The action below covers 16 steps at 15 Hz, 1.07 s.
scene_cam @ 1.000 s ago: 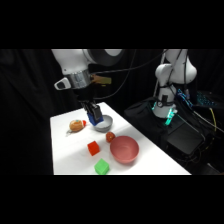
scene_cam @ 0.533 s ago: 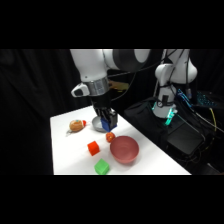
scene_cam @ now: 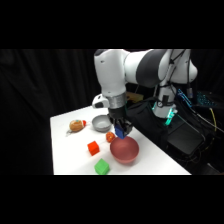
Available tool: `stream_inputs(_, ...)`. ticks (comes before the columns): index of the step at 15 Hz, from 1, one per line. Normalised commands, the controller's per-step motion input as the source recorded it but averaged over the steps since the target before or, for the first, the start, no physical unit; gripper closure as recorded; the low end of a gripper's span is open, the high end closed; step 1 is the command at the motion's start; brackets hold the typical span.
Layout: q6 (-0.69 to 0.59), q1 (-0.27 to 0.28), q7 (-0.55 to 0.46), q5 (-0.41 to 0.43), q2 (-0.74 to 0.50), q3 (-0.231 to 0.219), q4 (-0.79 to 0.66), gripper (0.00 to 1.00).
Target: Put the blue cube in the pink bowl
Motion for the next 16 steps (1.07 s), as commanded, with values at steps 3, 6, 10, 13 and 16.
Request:
stream_inputs(3,0.37,-0.026,-0.14,0.13,-0.03,0.035,-0.23,0.77)
stream_inputs(6,0.33,-0.057,-0.2,0.143,0.09,0.033,-0.09,0.77)
stream_inputs(10,0.22,-0.082,-0.23,0.169,0.13,0.059,0.0,0.77)
stream_inputs(13,0.15,-0.107,-0.25,0.173,0.11,0.095,0.04,0.77)
stream_inputs(16,0.11,-0.121,-0.23,0.133,0.13,0.098,0.08,0.77)
